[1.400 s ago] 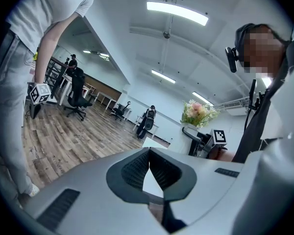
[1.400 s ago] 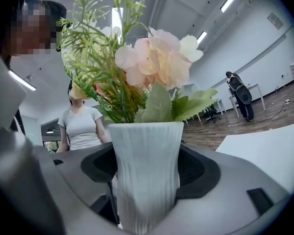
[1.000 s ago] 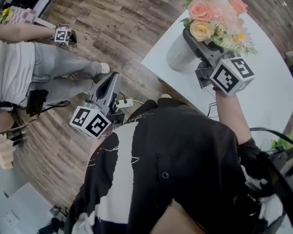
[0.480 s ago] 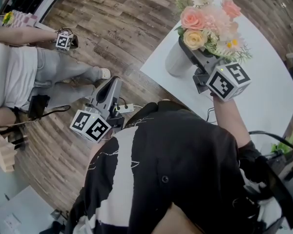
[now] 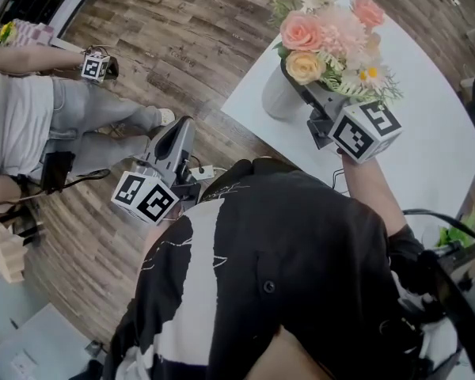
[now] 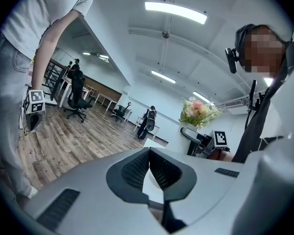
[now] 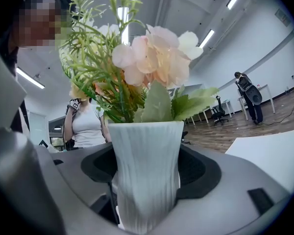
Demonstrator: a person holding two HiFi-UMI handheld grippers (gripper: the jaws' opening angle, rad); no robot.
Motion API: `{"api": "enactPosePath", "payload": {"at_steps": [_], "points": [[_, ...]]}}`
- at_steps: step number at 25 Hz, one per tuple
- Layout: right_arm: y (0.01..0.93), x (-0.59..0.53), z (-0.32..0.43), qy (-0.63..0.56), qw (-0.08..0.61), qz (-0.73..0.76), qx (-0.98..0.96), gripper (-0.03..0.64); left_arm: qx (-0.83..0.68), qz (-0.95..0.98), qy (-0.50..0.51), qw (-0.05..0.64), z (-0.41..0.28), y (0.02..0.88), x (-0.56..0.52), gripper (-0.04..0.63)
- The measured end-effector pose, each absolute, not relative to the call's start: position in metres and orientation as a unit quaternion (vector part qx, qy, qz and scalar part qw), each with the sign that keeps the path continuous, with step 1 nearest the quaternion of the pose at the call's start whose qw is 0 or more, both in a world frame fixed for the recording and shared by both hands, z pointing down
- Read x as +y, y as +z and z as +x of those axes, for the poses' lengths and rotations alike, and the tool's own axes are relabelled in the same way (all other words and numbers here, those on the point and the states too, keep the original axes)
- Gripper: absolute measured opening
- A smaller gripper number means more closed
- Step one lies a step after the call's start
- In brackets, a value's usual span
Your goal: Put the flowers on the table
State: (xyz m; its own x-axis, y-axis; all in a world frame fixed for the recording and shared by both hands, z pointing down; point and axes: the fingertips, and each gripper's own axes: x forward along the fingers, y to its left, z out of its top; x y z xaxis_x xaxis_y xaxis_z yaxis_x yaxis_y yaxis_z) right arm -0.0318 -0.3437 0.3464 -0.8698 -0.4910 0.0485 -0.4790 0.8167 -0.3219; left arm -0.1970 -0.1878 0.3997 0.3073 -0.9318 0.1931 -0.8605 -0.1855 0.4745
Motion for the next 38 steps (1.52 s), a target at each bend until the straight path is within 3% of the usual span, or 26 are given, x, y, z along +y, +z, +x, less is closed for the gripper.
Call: {"api": "enactPosePath", "payload": {"at_steps": [38], "points": [[0.331,-0.315,-0.039,-0.124,-0.003,-0.238,0.963,0.347,-0.561,0.781,-0.069,0.265,-0.186,0.4,-0.194,0.011]]}}
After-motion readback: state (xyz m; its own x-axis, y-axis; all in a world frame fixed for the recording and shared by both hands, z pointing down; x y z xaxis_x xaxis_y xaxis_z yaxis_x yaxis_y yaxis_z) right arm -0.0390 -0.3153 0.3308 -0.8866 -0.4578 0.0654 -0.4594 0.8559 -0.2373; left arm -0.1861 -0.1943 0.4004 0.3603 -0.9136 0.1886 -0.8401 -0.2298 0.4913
